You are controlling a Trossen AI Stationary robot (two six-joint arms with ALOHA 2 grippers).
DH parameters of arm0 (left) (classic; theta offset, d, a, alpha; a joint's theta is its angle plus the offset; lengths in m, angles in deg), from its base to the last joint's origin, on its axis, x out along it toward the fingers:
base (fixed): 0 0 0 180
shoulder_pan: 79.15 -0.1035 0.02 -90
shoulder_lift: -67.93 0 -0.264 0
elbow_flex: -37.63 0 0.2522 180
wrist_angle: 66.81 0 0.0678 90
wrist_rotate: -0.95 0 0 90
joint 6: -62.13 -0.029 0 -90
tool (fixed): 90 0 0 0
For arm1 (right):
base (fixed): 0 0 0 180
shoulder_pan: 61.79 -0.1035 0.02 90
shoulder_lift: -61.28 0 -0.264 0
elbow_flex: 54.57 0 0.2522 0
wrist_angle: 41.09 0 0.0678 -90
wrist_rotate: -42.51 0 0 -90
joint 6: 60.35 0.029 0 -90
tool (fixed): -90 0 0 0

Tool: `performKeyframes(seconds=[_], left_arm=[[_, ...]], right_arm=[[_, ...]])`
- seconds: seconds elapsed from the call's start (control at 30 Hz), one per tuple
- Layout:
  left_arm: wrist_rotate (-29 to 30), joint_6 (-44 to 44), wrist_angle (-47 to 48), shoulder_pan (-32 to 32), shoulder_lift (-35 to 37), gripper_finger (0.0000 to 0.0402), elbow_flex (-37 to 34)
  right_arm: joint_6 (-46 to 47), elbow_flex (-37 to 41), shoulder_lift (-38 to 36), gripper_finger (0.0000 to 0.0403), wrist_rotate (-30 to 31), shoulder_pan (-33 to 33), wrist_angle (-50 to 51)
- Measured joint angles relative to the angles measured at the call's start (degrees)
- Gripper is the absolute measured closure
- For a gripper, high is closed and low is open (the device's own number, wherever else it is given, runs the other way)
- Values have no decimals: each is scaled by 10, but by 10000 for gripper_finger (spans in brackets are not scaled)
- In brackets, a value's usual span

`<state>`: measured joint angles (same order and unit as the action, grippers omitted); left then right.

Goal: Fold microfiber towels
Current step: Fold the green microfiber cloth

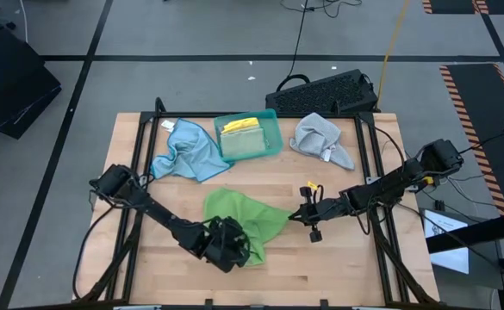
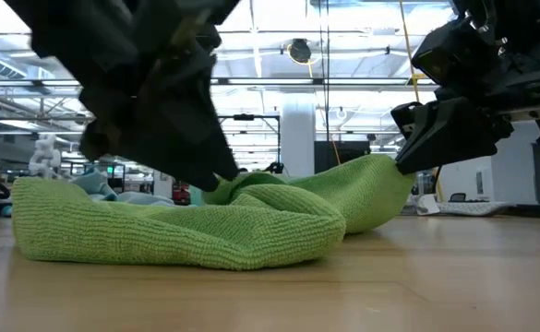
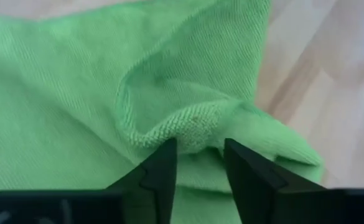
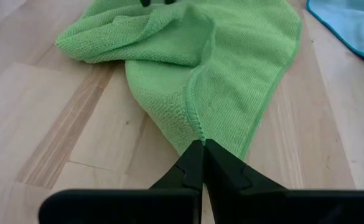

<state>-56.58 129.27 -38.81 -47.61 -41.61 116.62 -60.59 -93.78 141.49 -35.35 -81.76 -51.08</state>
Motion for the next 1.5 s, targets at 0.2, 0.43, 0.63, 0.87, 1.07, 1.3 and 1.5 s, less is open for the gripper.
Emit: performKeyframes(seconds=[0.2, 0.43, 0.63, 0.87, 1.07, 1.3, 1.5], left_arm=[[-1, -41, 28, -34, 0, 195, 0], [-43, 58, 294, -73, 0, 163, 0], [-43, 140, 391, -69, 35, 163, 0], [36, 151, 366, -9, 106, 163, 0], [120, 216, 271, 11, 104, 163, 0], [65, 230, 176, -38, 47, 163, 0], [-19, 231, 190, -85, 29, 163, 0]], right_arm=[[-1, 0, 0, 399, 0, 0, 0], [3, 0, 0, 399, 0, 0, 3], [12, 0, 0, 399, 0, 2, 8], [39, 0, 0, 399, -1, 2, 21], [45, 0, 0, 399, -3, 2, 23], [48, 0, 0, 399, -4, 2, 33], [47, 0, 0, 399, -3, 2, 42]])
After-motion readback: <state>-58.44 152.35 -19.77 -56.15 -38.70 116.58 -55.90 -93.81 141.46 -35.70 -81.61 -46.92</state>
